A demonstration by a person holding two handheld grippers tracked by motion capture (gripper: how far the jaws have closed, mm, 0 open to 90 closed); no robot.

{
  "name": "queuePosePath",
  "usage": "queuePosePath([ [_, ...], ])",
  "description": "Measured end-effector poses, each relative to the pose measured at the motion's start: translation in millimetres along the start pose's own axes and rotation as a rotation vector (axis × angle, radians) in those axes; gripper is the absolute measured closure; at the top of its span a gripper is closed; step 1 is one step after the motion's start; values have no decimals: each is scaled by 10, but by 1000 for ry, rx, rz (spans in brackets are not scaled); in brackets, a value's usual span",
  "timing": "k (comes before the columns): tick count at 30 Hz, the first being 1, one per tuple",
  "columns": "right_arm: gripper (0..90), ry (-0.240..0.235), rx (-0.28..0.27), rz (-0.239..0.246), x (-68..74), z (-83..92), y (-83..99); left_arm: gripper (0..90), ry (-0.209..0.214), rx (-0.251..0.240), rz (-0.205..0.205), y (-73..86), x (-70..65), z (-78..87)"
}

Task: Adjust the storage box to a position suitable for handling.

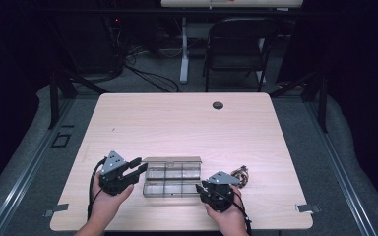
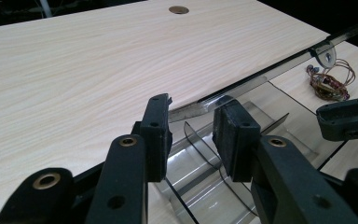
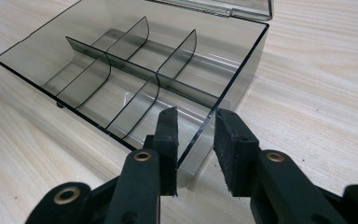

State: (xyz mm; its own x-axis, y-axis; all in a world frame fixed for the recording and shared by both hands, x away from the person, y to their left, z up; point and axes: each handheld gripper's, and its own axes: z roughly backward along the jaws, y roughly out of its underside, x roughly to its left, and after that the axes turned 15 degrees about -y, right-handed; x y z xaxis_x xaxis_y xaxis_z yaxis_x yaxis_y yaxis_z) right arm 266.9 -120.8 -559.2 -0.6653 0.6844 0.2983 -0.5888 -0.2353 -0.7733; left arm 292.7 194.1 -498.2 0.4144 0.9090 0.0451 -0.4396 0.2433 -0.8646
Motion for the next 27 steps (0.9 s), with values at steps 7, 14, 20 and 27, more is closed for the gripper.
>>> queuePosePath([
  [7, 713, -3, 5, -1, -2, -9, -4, 669, -2, -14, 11, -38, 21, -31],
  [14, 717, 4, -2, -5, 5, -12, 1, 672, -13, -20, 36, -93, 38, -72],
  [20, 719, 7, -3, -5, 11, -13, 2, 688, -21, -30, 44, -122, 55, -110],
  [27, 719, 7, -3, -10, 15, -11, 3, 699, -17, -31, 61, -156, 90, -145],
])
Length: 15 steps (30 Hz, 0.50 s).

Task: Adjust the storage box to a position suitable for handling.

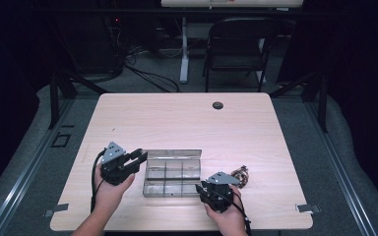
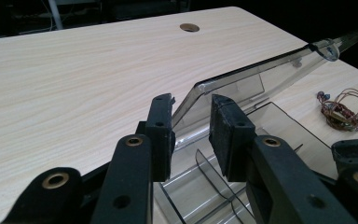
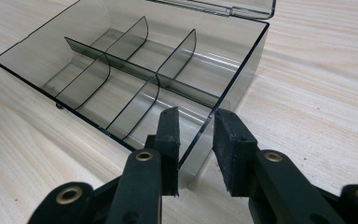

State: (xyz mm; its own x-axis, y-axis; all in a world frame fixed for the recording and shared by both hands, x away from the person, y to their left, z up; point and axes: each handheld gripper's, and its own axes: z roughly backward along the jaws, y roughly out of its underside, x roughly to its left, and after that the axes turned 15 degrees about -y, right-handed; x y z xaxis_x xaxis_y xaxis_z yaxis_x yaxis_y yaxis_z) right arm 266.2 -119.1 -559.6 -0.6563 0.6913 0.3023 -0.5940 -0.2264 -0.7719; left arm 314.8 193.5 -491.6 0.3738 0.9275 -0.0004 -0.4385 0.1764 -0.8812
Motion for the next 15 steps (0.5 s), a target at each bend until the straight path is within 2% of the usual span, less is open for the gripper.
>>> queuePosePath([
  [15, 717, -2, 3, -1, 1, 3, 1, 707, -6, -5, 3, -11, 20, -85],
])
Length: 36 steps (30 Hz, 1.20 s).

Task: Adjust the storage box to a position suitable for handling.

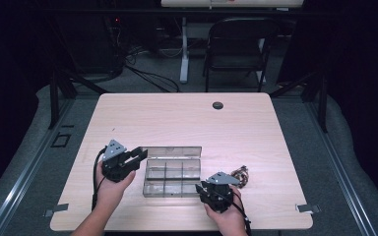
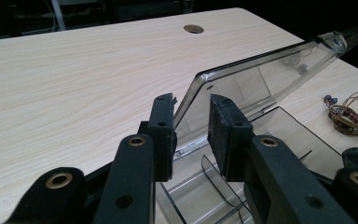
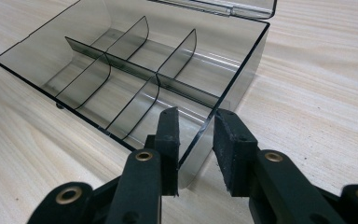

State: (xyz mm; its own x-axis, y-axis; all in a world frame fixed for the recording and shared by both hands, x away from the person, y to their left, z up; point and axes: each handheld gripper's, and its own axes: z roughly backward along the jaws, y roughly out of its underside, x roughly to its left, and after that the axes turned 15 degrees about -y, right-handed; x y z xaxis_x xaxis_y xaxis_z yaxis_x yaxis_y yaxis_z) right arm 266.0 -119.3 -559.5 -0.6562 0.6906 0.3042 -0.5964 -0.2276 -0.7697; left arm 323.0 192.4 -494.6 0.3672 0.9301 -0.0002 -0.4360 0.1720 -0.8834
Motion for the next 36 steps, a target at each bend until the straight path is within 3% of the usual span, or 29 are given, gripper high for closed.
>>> queuePosePath([
  [12, 676, -3, -9, -7, -14, 9, -21, 690, 4, 1, 17, 18, 14, -67],
  [19, 676, 19, -14, 35, -42, 94, -222, 689, 2, 4, 8, 7, 15, -85],
  [26, 676, 45, -73, 53, -149, 40, -481, 690, 7, 17, 17, 7, 27, -103],
  [36, 668, 97, -131, 55, -297, -103, -596, 686, 0, 29, 23, 33, 30, -181],
])
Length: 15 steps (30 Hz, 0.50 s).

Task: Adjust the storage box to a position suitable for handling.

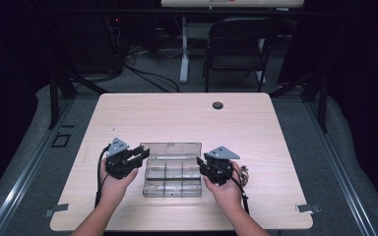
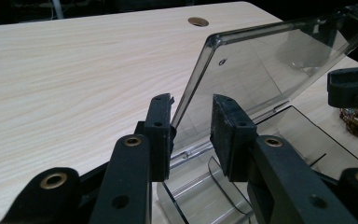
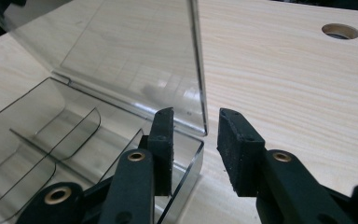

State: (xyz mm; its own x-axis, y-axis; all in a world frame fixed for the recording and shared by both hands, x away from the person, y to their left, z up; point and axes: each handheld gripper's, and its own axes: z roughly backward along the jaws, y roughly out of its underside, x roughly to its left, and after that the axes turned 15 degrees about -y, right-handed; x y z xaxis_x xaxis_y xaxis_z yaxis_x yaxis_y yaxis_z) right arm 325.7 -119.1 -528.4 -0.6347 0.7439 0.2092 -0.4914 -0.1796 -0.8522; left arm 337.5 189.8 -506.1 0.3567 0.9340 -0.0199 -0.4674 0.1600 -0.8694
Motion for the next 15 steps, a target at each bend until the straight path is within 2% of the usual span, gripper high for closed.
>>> queuePosePath([
  [3, 653, -2, -5, 0, -32, -23, -32, 684, -2, 1, 2, 2, 1, -16],
  [6, 643, -27, -39, -6, -46, -54, -57, 683, -4, 11, 3, 1, 3, -23],
  [15, 639, -29, -49, -7, -43, -102, -104, 681, -1, 23, 5, 38, 13, -56],
])
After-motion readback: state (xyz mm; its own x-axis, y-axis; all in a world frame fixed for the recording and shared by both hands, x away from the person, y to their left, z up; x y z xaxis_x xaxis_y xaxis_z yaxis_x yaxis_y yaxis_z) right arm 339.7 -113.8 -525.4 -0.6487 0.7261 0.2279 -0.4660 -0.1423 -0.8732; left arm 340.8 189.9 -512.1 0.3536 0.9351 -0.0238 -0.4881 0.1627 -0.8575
